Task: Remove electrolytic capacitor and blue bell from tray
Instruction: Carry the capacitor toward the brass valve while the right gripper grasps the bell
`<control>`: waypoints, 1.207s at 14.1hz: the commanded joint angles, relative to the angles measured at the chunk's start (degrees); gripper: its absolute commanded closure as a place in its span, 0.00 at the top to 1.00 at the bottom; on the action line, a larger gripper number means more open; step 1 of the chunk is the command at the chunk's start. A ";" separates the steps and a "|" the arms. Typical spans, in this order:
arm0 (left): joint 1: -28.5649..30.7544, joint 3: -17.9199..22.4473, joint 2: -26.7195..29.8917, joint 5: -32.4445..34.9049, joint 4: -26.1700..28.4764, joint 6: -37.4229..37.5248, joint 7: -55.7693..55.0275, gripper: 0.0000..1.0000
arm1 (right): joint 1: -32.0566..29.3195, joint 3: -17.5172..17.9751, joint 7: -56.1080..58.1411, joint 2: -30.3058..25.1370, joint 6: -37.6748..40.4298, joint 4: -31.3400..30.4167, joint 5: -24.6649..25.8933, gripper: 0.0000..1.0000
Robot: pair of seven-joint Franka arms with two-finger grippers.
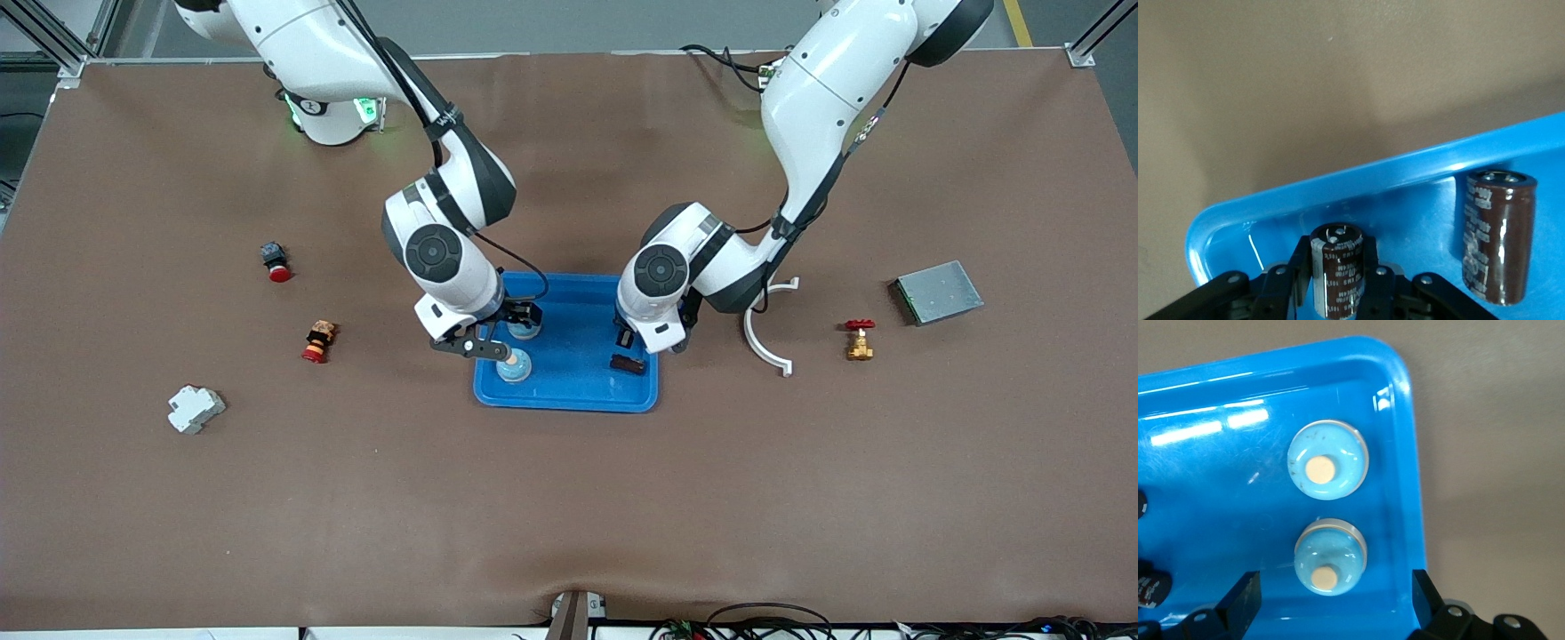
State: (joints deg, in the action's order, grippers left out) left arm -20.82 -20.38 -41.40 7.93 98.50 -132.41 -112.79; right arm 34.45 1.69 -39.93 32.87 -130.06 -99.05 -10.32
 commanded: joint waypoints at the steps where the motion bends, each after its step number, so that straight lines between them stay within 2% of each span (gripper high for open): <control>1: -0.19 0.52 0.44 1.83 -1.98 0.13 -1.38 0.00 | 1.32 -0.54 -1.47 3.51 0.07 3.16 -0.40 1.00; 6: 2.17 0.61 6.94 3.49 -5.59 11.97 0.72 0.00 | 2.46 -0.54 -1.47 5.89 -3.01 3.60 -0.40 1.00; 9: 6.83 0.52 11.42 3.59 -5.42 19.62 9.92 0.00 | 3.08 -0.54 -1.47 6.33 -3.19 3.08 -0.40 1.00; 13: 13.24 0.52 13.02 3.67 -4.98 24.30 20.74 0.00 | 3.61 -0.54 -1.47 6.33 -3.97 1.84 -0.32 1.00; 17: 20.63 0.60 13.45 5.08 -2.79 24.39 30.15 0.00 | 4.40 -0.63 -1.47 6.33 -6.87 -0.35 -0.32 1.00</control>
State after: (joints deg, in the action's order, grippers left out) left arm -2.63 -19.34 -29.29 11.60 93.64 -108.40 -86.39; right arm 37.67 1.67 -40.41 39.35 -135.37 -98.22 -10.32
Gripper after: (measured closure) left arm 0.661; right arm 0.000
